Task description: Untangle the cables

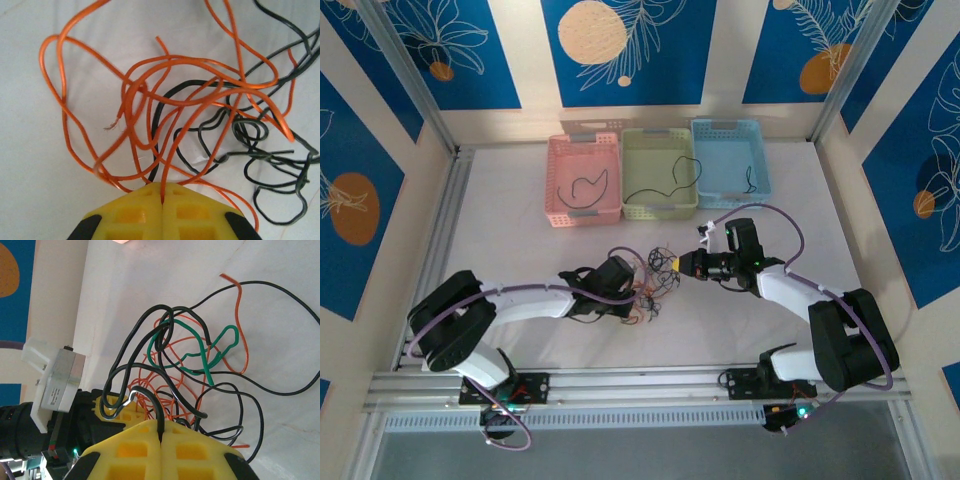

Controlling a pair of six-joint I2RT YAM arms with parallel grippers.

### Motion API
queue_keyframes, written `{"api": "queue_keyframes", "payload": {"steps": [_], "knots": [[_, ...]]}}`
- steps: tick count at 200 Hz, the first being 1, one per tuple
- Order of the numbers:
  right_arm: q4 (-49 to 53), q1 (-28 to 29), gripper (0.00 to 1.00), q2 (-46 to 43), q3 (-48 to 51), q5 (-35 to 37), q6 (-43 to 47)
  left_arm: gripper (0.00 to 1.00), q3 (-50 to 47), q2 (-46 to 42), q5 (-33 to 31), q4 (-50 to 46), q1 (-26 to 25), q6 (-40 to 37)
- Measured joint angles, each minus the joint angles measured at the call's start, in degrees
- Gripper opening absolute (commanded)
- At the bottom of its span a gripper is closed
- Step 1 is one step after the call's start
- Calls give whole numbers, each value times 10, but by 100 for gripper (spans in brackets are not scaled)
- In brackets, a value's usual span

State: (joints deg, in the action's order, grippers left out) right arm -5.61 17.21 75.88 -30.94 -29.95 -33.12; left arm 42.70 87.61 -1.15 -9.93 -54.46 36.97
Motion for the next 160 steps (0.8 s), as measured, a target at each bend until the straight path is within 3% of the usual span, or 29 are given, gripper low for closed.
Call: {"api": "queue_keyframes", "payload": {"steps": [85, 160], "knots": [[-2, 0, 0, -3, 4, 0, 0, 0, 5, -217, -96, -153, 17, -16], [-2, -1, 0, -3, 7, 0, -4, 0, 99, -384, -214, -367, 114, -44]]}}
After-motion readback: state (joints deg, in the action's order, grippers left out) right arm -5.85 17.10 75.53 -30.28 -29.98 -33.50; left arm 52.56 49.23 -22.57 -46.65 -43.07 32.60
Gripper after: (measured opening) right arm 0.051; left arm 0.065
